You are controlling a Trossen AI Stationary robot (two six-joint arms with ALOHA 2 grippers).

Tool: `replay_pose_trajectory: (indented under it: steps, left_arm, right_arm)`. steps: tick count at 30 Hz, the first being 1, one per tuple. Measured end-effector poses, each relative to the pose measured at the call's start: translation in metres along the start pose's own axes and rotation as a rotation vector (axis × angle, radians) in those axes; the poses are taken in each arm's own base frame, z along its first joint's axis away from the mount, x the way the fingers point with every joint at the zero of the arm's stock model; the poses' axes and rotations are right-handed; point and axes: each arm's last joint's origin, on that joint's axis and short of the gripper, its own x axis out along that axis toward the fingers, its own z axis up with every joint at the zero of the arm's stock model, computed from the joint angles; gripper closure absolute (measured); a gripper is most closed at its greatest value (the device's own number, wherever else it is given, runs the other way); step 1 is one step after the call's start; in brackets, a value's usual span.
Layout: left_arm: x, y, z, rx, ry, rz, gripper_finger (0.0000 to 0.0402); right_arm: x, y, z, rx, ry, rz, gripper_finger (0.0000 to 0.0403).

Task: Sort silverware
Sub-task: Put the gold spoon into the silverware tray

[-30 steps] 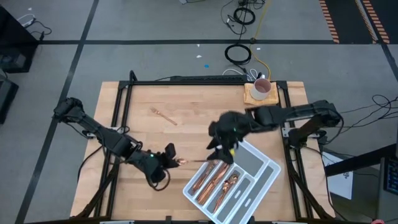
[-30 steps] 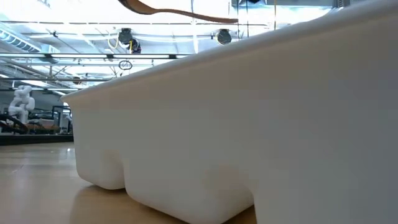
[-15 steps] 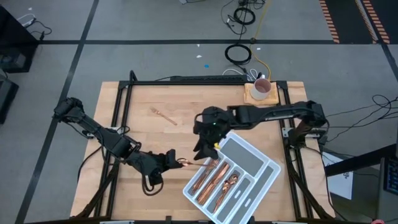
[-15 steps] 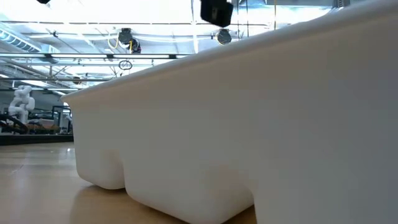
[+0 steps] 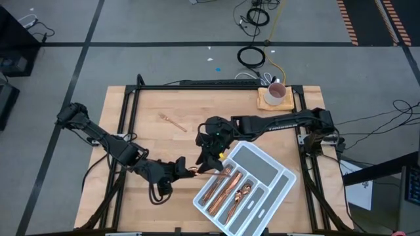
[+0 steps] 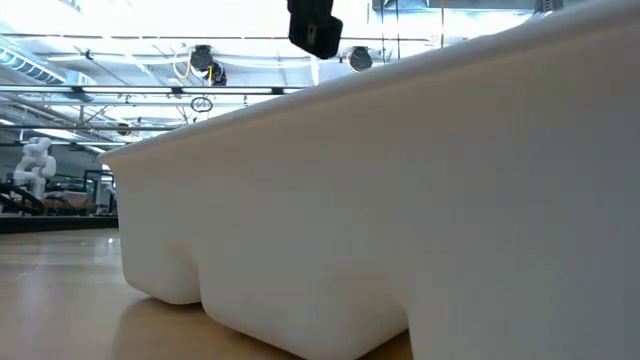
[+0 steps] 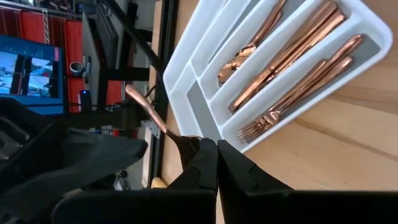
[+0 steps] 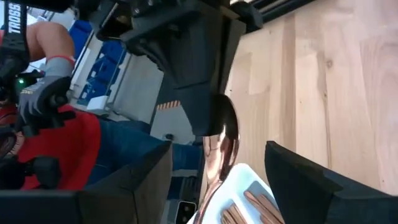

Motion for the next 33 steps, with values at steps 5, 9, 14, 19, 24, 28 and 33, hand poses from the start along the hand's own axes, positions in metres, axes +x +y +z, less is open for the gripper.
replay_pose_trajectory:
  steps: [5, 9, 14, 19, 24, 28, 33]
  left_arm:
    - [0.002, 0.001, -0.001, 0.0, -0.004, 0.003, 0.0402]
    - [0.006, 0.001, -0.004, -0.002, -0.001, -0.009, 0.0402]
    - [0.01, 0.003, -0.006, 0.058, 0.002, 0.006, 0.0402]
    - [0.011, 0.005, -0.01, 0.053, 0.013, 0.013, 0.0402]
    - [0.011, 0.006, -0.01, 0.077, 0.018, 0.016, 0.0402]
    - [0.011, 0.007, -0.012, 0.074, 0.023, 0.017, 0.0402]
    - [0.012, 0.009, -0.014, 0.066, 0.026, 0.029, 0.0402]
  right_arm:
    - [-0.003, -0.001, 0.004, -0.023, -0.028, 0.005, 0.0176]
    - [-0.005, -0.003, 0.005, -0.037, -0.032, -0.006, 0.0192]
    - [-0.005, -0.005, 0.005, -0.05, -0.028, -0.015, 0.0202]
    - [-0.005, -0.006, 0.003, -0.046, -0.007, -0.028, 0.0202]
    - [-0.005, -0.009, -0.002, -0.045, 0.021, -0.077, 0.0202]
    - [-0.006, -0.009, -0.001, -0.078, 0.009, -0.086, 0.0208]
    - [-0.006, -0.009, -0.001, -0.107, 0.01, -0.091, 0.0255]
